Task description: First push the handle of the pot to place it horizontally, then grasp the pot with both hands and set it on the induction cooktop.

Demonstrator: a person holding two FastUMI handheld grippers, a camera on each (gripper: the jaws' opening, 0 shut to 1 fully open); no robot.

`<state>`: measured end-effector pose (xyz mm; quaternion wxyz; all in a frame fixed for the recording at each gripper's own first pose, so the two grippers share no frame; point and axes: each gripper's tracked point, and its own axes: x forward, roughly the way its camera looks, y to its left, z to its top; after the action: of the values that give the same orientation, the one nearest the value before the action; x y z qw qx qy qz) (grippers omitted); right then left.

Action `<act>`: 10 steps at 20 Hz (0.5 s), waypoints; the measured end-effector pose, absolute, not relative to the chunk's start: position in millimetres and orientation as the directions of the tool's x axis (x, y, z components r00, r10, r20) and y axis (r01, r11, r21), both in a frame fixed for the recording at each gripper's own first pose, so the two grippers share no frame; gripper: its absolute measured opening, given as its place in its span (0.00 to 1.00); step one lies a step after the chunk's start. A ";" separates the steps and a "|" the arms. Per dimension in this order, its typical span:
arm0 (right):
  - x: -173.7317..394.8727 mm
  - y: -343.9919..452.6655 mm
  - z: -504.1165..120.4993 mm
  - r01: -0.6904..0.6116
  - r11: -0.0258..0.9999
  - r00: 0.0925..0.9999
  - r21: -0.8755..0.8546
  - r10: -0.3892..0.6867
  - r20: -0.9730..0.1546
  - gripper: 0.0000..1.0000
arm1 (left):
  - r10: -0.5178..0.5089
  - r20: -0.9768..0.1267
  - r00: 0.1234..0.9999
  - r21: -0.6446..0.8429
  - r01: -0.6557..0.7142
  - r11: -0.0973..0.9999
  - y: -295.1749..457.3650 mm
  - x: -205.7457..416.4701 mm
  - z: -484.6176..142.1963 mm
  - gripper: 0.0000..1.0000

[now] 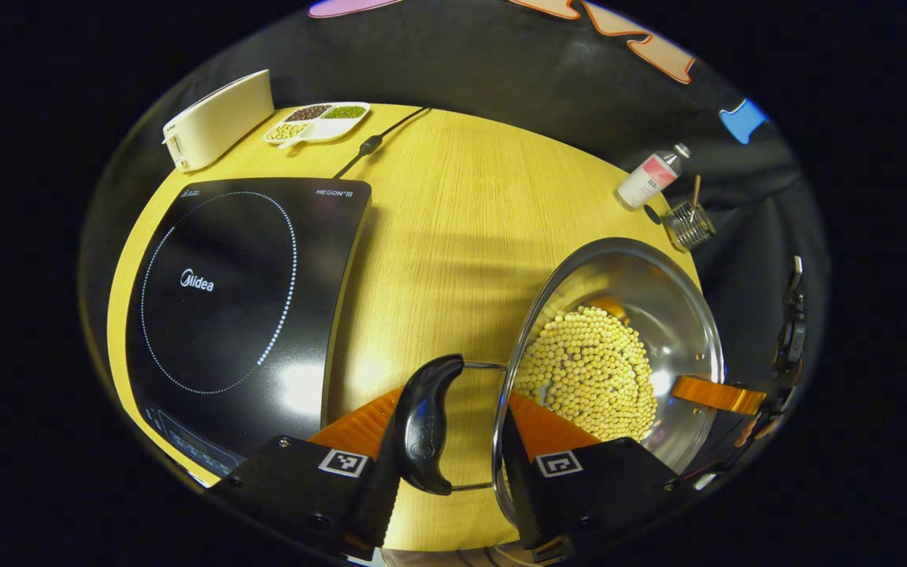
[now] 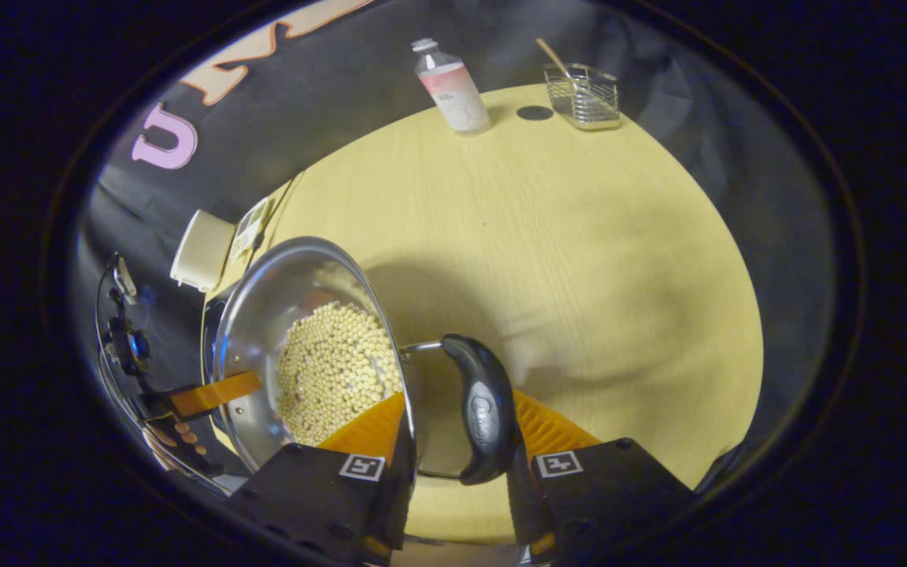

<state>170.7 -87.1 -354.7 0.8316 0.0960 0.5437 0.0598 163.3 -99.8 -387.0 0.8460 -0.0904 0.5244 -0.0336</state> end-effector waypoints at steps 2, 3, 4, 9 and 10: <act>160.7 -78.0 -344.6 0.015 0.976 0.418 0.219 0.193 -0.888 0.55 | -0.167 -0.880 0.445 -0.194 -0.015 0.981 -91.5 158.4 -378.5 0.63; 155.6 -71.0 -338.7 0.019 0.976 0.430 0.218 0.189 -0.883 0.55 | -0.176 -0.877 0.447 -0.195 0.003 0.981 -84.9 156.0 -373.3 0.65; 150.8 -63.6 -333.9 0.026 0.976 0.442 0.218 0.184 -0.878 0.55 | -0.182 -0.875 0.449 -0.195 0.018 0.981 -76.7 154.3 -367.6 0.63; 123.1 -4.9 -319.0 0.054 0.973 0.466 0.223 0.173 -0.868 0.55 | -0.192 -0.859 0.475 -0.185 0.061 0.981 -18.5 152.5 -341.7 0.65; 120.3 9.1 -318.9 0.059 0.972 0.469 0.227 0.174 -0.866 0.55 | -0.194 -0.855 0.481 -0.183 0.069 0.981 -4.1 152.4 -338.0 0.65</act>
<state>120.3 9.1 -318.9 0.8495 0.1133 0.5142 0.0339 152.4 -4.1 -338.0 0.8582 -0.0617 0.5038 -0.0767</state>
